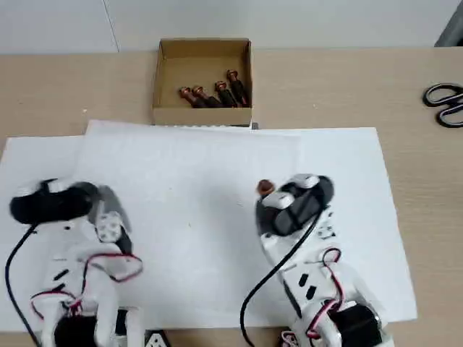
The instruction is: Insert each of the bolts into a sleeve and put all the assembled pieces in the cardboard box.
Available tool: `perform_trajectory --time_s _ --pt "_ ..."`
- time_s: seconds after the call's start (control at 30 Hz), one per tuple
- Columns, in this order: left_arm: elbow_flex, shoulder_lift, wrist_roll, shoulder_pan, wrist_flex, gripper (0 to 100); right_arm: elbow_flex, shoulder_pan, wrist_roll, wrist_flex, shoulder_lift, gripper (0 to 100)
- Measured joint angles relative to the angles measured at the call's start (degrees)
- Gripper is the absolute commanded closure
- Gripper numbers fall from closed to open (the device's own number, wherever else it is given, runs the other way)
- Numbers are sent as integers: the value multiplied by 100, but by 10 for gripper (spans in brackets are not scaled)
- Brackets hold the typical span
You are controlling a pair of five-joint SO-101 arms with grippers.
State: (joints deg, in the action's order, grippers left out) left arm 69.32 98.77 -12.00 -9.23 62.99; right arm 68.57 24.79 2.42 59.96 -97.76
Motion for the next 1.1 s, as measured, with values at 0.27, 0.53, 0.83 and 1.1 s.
perform_trajectory --time_s 0.27,0.53,0.83,1.1 --pt "1925 -79 589 -334 -1952 994 0 -976 -18 0 0 996" --pt "2716 -79 897 -176 -2708 994 0 -1459 -18 0 0 996" --pt "2743 -79 941 -35 -2101 993 290 -1477 -70 0 0 996" --pt "2743 -79 949 -35 -1890 993 290 -1459 -677 -510 26 996"
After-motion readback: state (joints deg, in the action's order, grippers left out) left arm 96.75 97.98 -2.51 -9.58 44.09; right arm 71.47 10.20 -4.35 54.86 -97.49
